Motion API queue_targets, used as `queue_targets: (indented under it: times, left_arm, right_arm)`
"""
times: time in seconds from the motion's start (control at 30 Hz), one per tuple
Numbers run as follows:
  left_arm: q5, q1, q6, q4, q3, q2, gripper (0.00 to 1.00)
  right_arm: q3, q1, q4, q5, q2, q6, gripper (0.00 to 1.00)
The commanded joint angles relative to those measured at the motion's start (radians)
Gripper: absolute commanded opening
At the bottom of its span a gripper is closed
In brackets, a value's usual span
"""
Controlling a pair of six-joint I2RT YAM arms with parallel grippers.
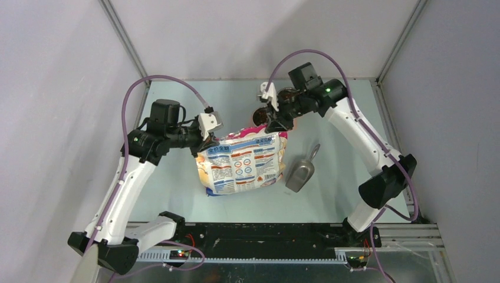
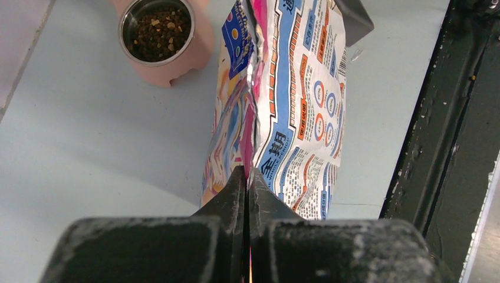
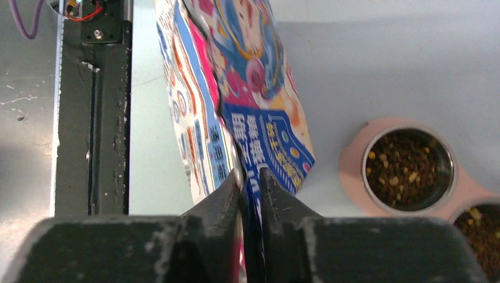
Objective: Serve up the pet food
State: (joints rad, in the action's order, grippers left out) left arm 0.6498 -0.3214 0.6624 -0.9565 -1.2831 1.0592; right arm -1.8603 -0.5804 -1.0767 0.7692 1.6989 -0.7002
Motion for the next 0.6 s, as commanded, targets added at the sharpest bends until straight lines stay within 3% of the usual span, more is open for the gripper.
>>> queue_targets:
  times: [0.0, 0.07, 0.1, 0.17, 0.23, 0.27, 0.3, 0.33, 0.37, 0.43, 0.47, 0.5, 0.57]
  left_arm:
    - [0.001, 0.026, 0.009, -0.011, -0.019, -0.050, 0.00]
    - [0.007, 0.029, 0.009, -0.015, -0.025, -0.049, 0.00]
    - [0.009, 0.029, 0.008, -0.017, -0.027, -0.049, 0.00]
    - [0.011, 0.030, 0.007, -0.018, -0.031, -0.046, 0.00]
    - [0.009, 0.031, 0.009, -0.018, -0.032, -0.043, 0.00]
    - [0.009, 0.031, 0.009, -0.019, -0.033, -0.041, 0.00]
    - [0.010, 0.031, 0.011, -0.020, -0.033, -0.040, 0.00]
    - [0.010, 0.031, 0.012, -0.020, -0.034, -0.039, 0.00]
    - [0.010, 0.031, 0.012, -0.020, -0.034, -0.038, 0.00]
    - [0.010, 0.031, 0.019, -0.023, -0.036, -0.034, 0.00]
    - [0.011, 0.031, 0.022, -0.025, -0.043, -0.029, 0.04]
    - [0.015, 0.030, 0.026, -0.027, -0.056, -0.023, 0.24]
    - [0.037, 0.014, 0.041, -0.035, -0.080, -0.012, 0.47]
  right_arm:
    - [0.013, 0.079, -0.037, -0.101, -0.070, -0.053, 0.12]
    - [0.020, 0.090, -0.040, -0.127, -0.076, -0.038, 0.20]
    - [0.020, 0.094, -0.043, -0.128, -0.079, -0.037, 0.17]
    - [0.018, 0.127, -0.077, -0.083, -0.083, -0.076, 0.00]
    - [0.020, 0.143, -0.070, -0.050, -0.091, -0.065, 0.00]
    - [0.024, 0.145, -0.060, -0.071, -0.093, -0.034, 0.05]
    - [0.025, 0.147, -0.043, -0.085, -0.096, -0.027, 0.16]
    - [0.025, 0.149, -0.042, -0.097, -0.098, -0.035, 0.16]
    - [0.025, 0.157, -0.047, -0.095, -0.101, -0.047, 0.04]
    - [0.023, 0.170, -0.054, -0.071, -0.104, -0.063, 0.00]
    - [0.017, 0.171, -0.055, -0.059, -0.104, -0.062, 0.00]
    - [0.015, 0.169, -0.060, -0.056, -0.102, -0.061, 0.00]
    - [0.006, 0.160, -0.069, -0.050, -0.099, -0.061, 0.00]
